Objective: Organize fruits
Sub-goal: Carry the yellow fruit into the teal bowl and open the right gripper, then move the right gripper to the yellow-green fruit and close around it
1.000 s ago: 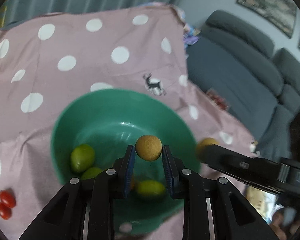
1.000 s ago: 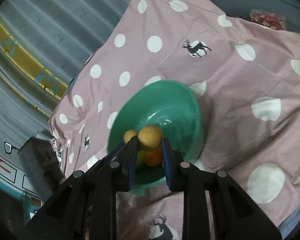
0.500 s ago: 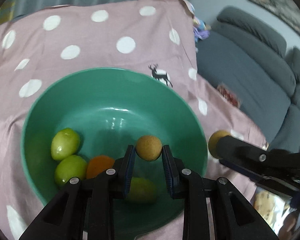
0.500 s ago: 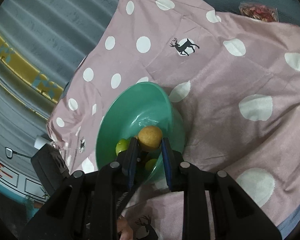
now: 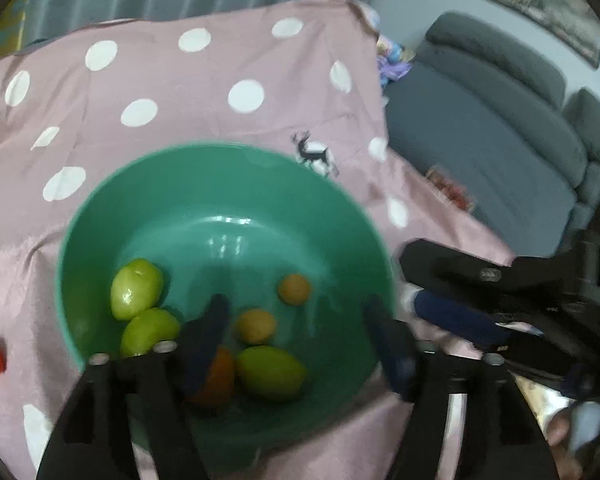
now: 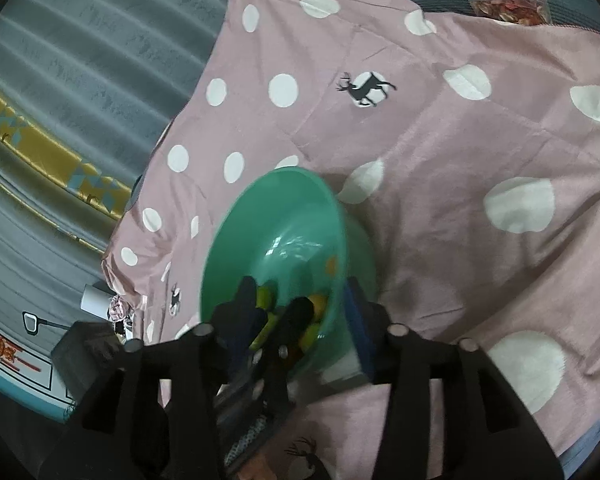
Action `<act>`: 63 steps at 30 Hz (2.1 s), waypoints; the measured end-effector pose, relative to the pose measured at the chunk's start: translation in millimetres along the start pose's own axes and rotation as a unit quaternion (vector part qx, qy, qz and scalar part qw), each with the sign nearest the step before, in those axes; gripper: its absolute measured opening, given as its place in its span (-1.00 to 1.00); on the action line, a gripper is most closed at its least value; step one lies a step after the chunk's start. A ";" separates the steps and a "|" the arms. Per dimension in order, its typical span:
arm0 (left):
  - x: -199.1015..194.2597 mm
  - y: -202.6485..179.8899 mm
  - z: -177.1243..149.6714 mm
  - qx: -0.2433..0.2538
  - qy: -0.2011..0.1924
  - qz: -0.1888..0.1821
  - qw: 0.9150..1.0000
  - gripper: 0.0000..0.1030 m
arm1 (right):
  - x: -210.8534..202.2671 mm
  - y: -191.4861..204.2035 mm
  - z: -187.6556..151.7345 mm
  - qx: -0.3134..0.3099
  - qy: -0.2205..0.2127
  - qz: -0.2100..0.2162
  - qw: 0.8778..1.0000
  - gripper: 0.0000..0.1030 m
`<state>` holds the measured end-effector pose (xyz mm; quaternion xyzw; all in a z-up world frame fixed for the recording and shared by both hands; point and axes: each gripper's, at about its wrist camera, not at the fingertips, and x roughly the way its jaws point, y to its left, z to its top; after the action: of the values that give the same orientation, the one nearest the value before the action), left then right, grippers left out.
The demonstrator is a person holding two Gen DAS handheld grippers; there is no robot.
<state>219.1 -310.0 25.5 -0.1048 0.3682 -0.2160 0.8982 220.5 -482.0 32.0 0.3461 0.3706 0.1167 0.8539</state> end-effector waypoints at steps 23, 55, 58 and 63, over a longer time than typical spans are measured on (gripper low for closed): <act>-183.8 201.3 -35.1 -0.209 -0.045 0.144 0.966 0.94 | 62.3 126.4 -77.3 -0.080 0.122 0.141 0.979 0.52; -100.8 243.7 -47.0 -0.057 0.079 0.147 0.984 0.19 | 245.5 189.4 -138.8 -0.158 0.324 0.069 0.930 -0.12; -97.9 250.5 -39.3 -0.067 0.083 0.150 0.983 0.19 | 252.9 192.0 -142.9 -0.178 0.327 0.044 0.927 -0.18; -92.3 248.5 -35.2 -0.021 0.065 0.178 0.982 -0.07 | 263.4 185.3 -145.1 -0.151 0.342 0.078 0.924 -0.29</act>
<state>212.8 -48.3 -28.7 -0.0422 0.4431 -0.0511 0.8940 311.4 -152.9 -58.4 0.1795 0.5900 0.3494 0.7055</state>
